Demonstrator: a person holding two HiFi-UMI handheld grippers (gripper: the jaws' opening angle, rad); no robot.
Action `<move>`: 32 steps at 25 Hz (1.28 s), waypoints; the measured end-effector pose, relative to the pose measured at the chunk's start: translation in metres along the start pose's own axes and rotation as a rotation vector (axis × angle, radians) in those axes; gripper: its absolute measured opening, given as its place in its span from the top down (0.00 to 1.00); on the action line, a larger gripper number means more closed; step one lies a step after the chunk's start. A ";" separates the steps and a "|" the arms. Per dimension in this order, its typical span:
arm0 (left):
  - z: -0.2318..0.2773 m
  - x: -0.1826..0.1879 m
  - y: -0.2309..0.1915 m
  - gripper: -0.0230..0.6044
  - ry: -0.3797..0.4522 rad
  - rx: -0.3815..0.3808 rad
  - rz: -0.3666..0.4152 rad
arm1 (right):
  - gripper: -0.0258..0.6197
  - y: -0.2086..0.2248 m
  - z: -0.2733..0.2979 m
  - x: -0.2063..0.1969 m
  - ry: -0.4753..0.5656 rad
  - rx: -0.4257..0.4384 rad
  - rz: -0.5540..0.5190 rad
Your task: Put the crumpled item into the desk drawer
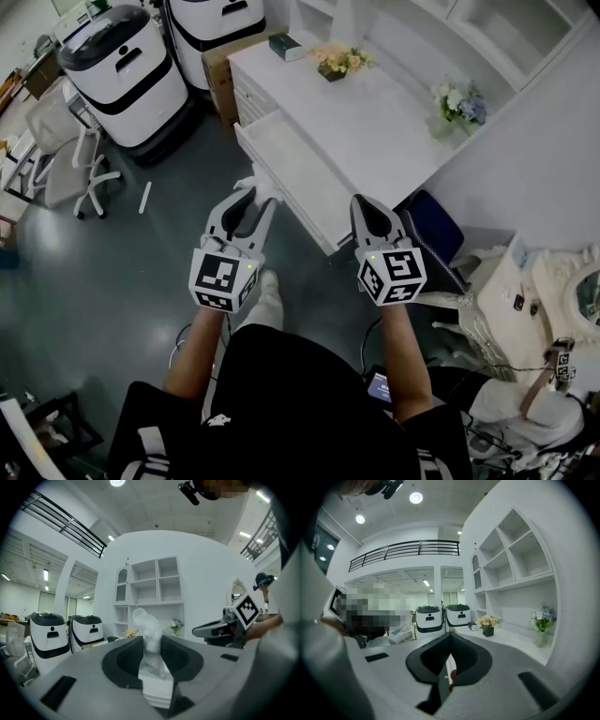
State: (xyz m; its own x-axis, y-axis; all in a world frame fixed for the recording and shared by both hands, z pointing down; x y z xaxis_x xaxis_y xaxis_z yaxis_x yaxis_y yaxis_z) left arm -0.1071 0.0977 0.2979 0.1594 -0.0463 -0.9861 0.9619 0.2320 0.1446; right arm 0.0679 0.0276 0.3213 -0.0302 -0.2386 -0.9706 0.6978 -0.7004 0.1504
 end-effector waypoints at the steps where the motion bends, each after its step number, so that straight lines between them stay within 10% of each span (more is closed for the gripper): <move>1: 0.009 0.000 -0.008 0.79 -0.004 -0.005 -0.002 | 0.96 0.003 0.010 0.002 -0.004 -0.002 0.003; 32: 0.193 -0.062 -0.137 0.79 -0.108 -0.187 -0.066 | 0.96 0.074 0.195 0.012 -0.090 -0.165 0.067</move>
State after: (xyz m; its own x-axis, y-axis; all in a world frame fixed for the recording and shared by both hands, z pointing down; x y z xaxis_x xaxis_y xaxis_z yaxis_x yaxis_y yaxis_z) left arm -0.2061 -0.1184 0.3548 0.1297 -0.1688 -0.9771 0.9146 0.4010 0.0522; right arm -0.0206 -0.1581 0.3577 -0.0391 -0.3453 -0.9377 0.8080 -0.5630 0.1737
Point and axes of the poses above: the fingertips, and each gripper's own axes: z forward along the fingers, y to its right, x out of its top, the point moved 3 cm from there along -z, backward along the fingers, and after that the axes turned 7 degrees about z, right-handed, at the moved point
